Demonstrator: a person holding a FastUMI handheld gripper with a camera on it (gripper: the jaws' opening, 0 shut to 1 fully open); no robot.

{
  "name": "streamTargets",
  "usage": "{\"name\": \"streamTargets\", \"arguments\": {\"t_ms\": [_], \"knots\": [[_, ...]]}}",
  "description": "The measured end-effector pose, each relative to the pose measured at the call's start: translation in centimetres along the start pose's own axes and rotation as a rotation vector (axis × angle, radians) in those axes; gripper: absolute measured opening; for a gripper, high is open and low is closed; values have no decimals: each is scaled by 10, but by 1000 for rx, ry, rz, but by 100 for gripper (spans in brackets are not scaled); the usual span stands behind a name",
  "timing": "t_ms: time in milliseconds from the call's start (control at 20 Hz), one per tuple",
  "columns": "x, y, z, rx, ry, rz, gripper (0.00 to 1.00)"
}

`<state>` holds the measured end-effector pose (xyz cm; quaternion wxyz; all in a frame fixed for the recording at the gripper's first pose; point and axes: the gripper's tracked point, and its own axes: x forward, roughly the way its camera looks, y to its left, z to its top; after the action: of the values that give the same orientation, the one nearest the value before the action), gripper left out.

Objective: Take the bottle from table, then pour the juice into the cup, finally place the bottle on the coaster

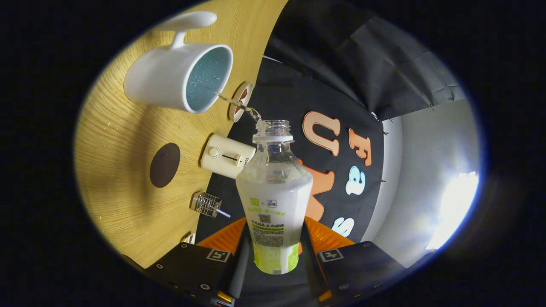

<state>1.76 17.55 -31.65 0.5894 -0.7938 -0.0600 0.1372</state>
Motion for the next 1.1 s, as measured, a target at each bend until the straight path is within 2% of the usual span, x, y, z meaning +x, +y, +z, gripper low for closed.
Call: {"name": "streamTargets", "arguments": {"t_ms": [500, 1100], "knots": [[-3, 2, 4, -111, -62, -6, 60], [-4, 3, 6, -204, -126, -58, 60]]}}
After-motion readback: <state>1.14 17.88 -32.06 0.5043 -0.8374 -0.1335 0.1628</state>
